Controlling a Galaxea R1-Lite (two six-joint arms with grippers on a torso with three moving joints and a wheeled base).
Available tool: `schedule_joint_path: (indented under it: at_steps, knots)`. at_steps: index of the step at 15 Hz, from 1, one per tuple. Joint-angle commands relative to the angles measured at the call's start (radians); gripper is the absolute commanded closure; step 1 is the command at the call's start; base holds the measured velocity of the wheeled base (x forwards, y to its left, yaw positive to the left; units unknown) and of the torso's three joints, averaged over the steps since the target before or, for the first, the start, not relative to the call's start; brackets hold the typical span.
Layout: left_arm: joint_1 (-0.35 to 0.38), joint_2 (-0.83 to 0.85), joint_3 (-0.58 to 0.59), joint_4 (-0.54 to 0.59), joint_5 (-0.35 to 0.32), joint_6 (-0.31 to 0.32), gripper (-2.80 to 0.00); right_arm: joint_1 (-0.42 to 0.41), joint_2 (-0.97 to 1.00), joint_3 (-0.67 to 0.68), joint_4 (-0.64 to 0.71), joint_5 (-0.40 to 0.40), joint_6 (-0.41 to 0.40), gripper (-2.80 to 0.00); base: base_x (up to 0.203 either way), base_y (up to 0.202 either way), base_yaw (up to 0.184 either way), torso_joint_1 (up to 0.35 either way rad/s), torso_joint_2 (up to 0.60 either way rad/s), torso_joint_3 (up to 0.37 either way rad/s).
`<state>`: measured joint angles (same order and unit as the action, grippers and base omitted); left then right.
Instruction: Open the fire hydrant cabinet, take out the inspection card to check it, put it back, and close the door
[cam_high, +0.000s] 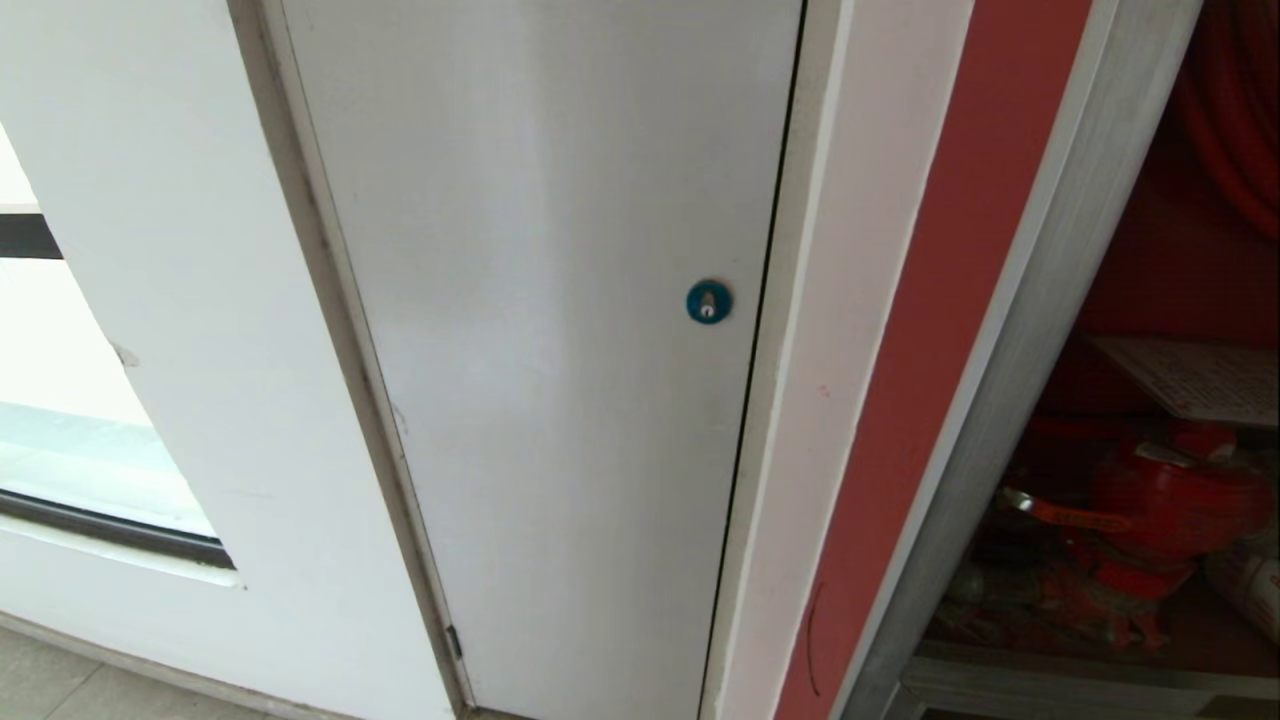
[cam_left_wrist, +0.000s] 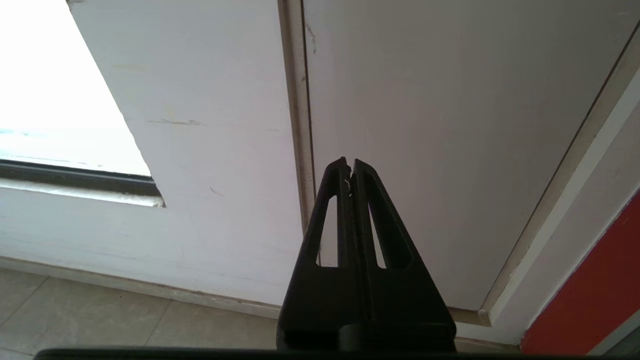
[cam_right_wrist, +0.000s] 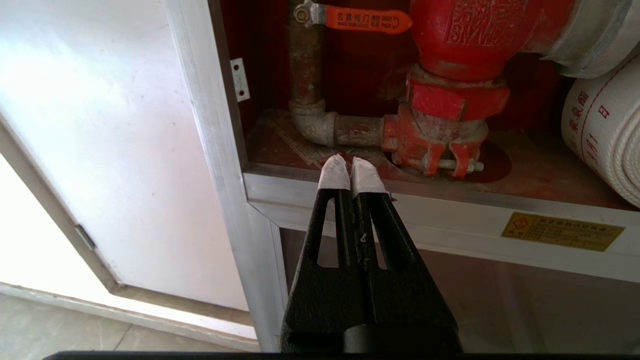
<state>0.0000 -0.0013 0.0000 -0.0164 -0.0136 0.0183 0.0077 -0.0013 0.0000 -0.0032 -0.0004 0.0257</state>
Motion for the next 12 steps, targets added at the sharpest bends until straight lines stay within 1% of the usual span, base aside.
schedule_joint_path:
  at_steps: [1, 4, 7, 10, 12]
  knots:
    - [0.000, 0.001, 0.006, 0.000, 0.000, 0.000, 0.00, 0.000, 0.000, 0.000, 0.002, -0.003, -0.001, 0.00, 0.000, 0.000, 0.000, 0.000, 0.00, 0.000]
    - [0.000, 0.001, 0.006, 0.000, 0.000, 0.000, 0.00, 0.000, 0.001, -0.030, 0.011, -0.014, -0.001, 0.00, 0.000, 0.000, 0.000, 0.000, 0.00, 0.000]
    - [0.000, 0.001, 0.006, 0.000, 0.000, 0.000, 0.00, 0.000, 0.027, -0.113, 0.063, -0.037, -0.002, 0.00, 0.000, 0.000, 0.000, 0.000, 0.00, 0.000]
    - [0.000, 0.001, 0.006, 0.000, 0.000, 0.000, 0.00, 0.000, 0.127, -0.202, 0.076, -0.099, -0.005, 0.00, 0.000, 0.000, 0.000, 0.000, 0.00, 0.000]
    - [0.000, 0.001, 0.006, 0.000, 0.000, 0.000, 0.00, 0.001, 0.231, -0.260, 0.070, -0.169, -0.007, 0.00, 0.000, 0.000, 0.000, 0.000, 0.00, 0.000]
